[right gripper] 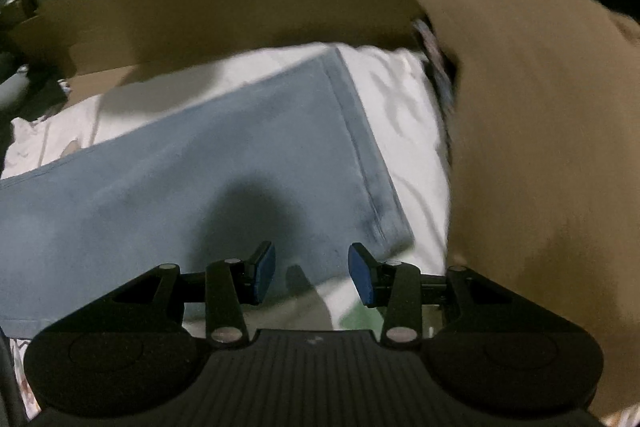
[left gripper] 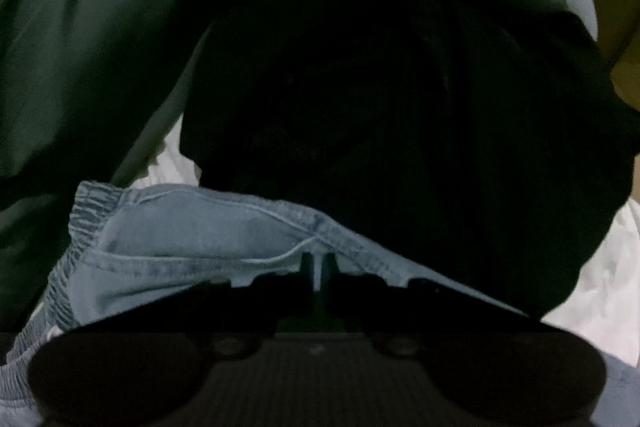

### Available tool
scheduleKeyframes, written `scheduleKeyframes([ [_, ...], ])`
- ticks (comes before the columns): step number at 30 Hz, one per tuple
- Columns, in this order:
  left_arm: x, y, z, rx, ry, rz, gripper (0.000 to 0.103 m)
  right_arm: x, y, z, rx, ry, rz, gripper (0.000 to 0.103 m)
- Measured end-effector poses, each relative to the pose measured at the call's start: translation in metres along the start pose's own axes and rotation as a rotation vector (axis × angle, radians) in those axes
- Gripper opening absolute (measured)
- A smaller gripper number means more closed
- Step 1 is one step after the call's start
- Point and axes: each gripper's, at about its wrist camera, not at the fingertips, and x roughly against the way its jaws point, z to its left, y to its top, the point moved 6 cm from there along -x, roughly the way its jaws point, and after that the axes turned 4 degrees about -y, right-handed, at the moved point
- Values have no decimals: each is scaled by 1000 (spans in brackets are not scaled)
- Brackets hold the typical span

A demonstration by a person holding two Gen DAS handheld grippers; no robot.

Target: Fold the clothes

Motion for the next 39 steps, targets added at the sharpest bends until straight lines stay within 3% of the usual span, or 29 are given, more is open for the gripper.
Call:
scheduleKeyframes([
  [5, 11, -10, -5, -28, 32, -16, 2, 0, -6, -8, -65, -19, 2, 48],
  [10, 28, -30, 2, -3, 9, 6, 11, -13, -2, -12, -141, -34, 2, 50],
  [19, 66, -77, 21, 2, -58, 43, 12, -31, -1, -17, -239, -107, -7, 52],
  [21, 74, -89, 22, 0, -68, 47, 12, -33, 1, -18, -254, -109, -12, 38],
  [23, 84, -99, 22, -8, -74, 48, 13, -32, 0, -24, -271, -117, -14, 9],
  [24, 87, -102, 24, -22, -75, 51, 14, -32, 0, -27, -279, -119, -15, 3],
  [28, 95, -113, 25, -78, -91, 57, 14, -18, -3, -32, -286, -114, -44, 0],
  [33, 109, -141, 7, -151, -152, 88, 15, 1, -3, -44, -307, -197, -93, 0],
  [39, 107, -162, -28, -244, -235, 107, 25, -1, -1, -37, -320, -143, -52, 1],
])
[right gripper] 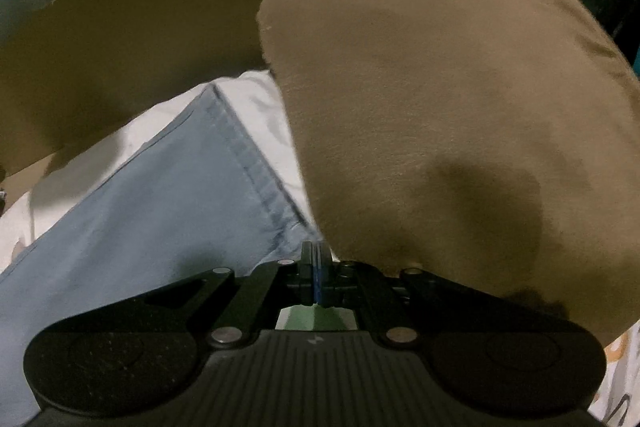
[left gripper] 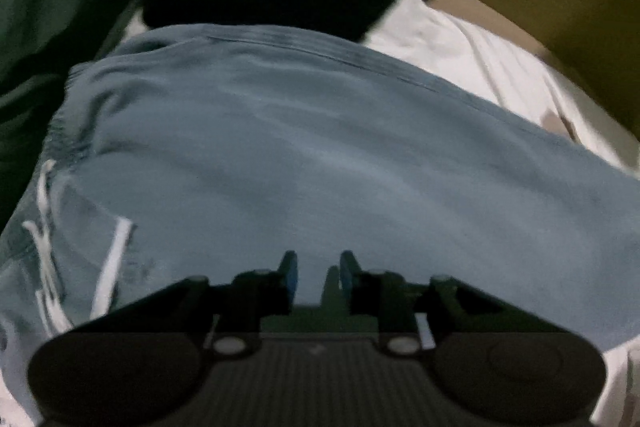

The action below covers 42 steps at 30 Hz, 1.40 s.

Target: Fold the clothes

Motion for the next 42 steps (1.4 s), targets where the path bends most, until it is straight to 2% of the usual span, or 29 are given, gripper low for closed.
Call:
scheduleKeyframes([
  [1, -3, 0, -4, -7, -5, 6, 25, -2, -2, 2, -13, 7, 12, 2],
  [3, -11, 0, -10, -14, -28, 17, 25, -8, -6, 5, -33, 22, 38, 15],
  [4, -15, 1, -13, -23, -28, 18, 25, -11, -8, 7, -36, 28, 45, 32],
  [5, -17, 1, -15, -30, -27, 19, 25, -12, -9, 10, -35, 40, 49, 40],
  [8, -27, 3, -20, -35, -28, 22, 25, -18, -9, 17, -37, 49, 41, 50],
  [13, -40, 15, -33, -53, -34, 16, 24, -32, -5, 16, -87, 28, 53, 49],
  [15, -44, 24, -44, -70, -39, 7, 24, -34, -2, 14, -117, 44, 44, 44],
  [17, -44, 36, -57, -77, -66, -11, 24, -34, -2, 11, -117, 44, 43, 15],
  [19, -44, 47, -71, -87, -93, -24, 25, -30, -4, 9, -92, 38, 39, 9],
  [23, -46, 70, -101, -105, -139, -36, 40, -23, -5, 5, -57, 28, 22, 5],
  [27, -46, 88, -124, -121, -156, -57, 41, -20, -2, 1, -70, 18, 10, 5],
  [32, -52, 103, -155, -313, -127, -62, 49, -24, 1, 4, -72, 8, 6, 5],
  [38, -73, 115, -172, -543, -76, -17, 49, -20, -4, -6, -73, 16, 20, 5],
  [40, -80, 115, -173, -584, -95, -3, 48, -20, -5, -5, -67, 19, 18, 5],
  [42, -87, 115, -175, -657, -62, 15, 48, -20, -6, -5, -70, 23, 19, 5],
])
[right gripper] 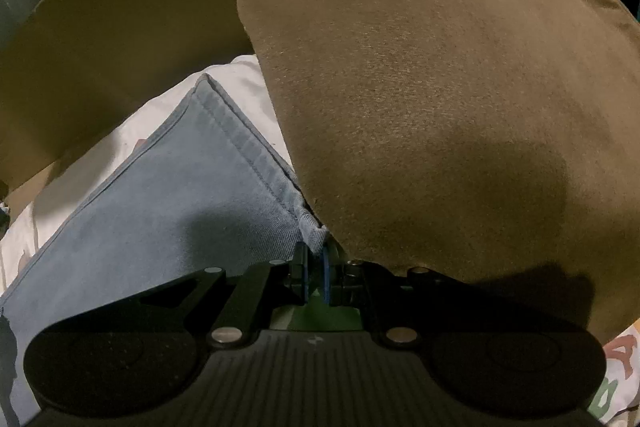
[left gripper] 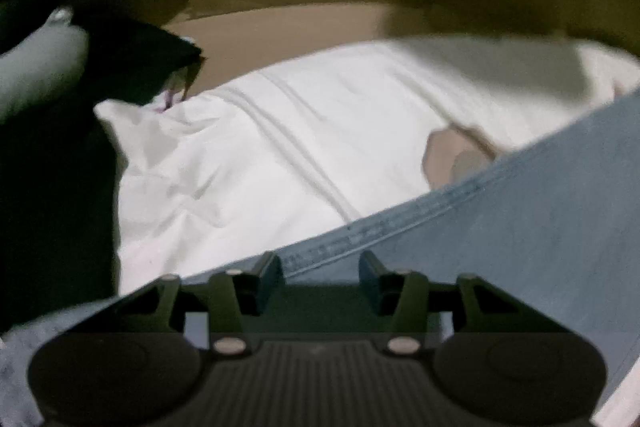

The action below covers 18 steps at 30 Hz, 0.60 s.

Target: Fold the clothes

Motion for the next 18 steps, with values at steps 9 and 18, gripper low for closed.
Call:
scheduleKeyframes([
  [9, -13, 12, -10, -191, -39, 52, 49, 8, -3, -8, 1, 21, 4, 6],
  [18, -28, 10, -12, -274, -103, 93, 39, 7, -5, -8, 15, 19, 1, 7],
])
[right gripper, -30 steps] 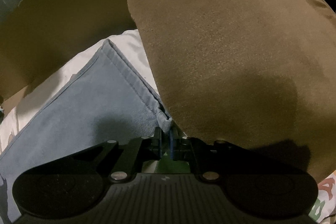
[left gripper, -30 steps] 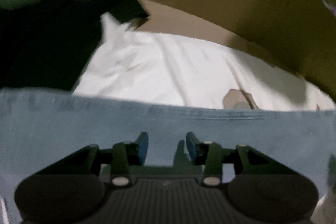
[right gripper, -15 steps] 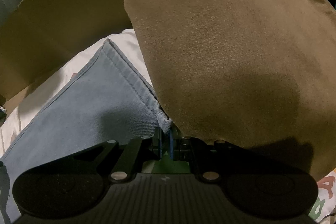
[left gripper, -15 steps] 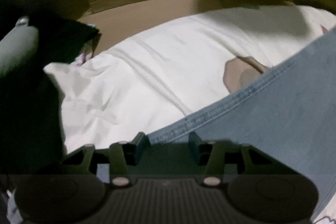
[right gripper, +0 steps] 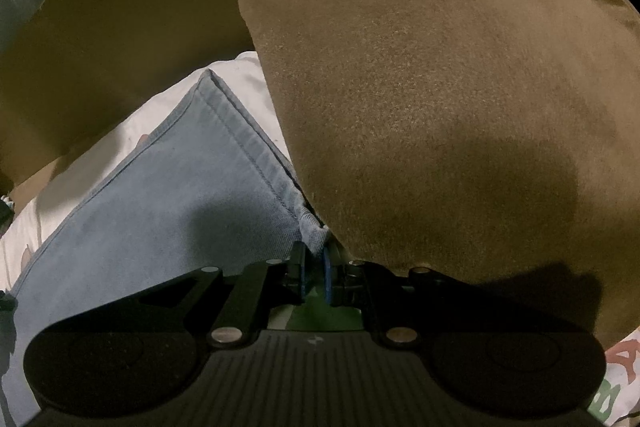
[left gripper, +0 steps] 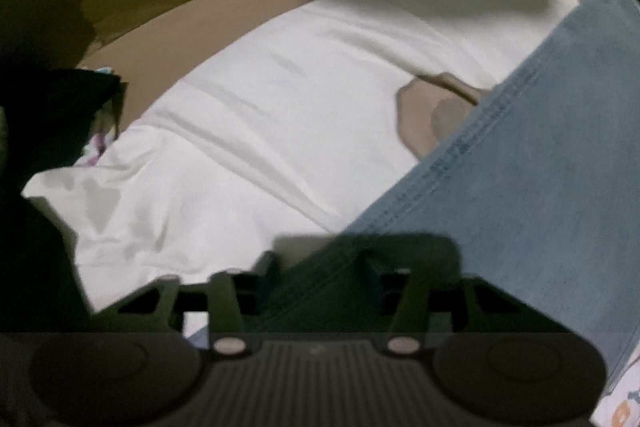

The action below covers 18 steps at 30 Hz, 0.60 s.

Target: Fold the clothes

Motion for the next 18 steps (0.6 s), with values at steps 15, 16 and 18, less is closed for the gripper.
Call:
scheduleKeyframes([
  [15, 21, 2, 3, -31, 20, -98, 5, -1, 0, 2, 9, 4, 0, 8],
  [16, 19, 2, 3, -26, 31, -102, 5, -2, 1, 2, 9, 4, 0, 8],
  [18, 13, 3, 4, -11, 46, -106, 5, -1, 0, 2, 8, 2, 2, 8],
])
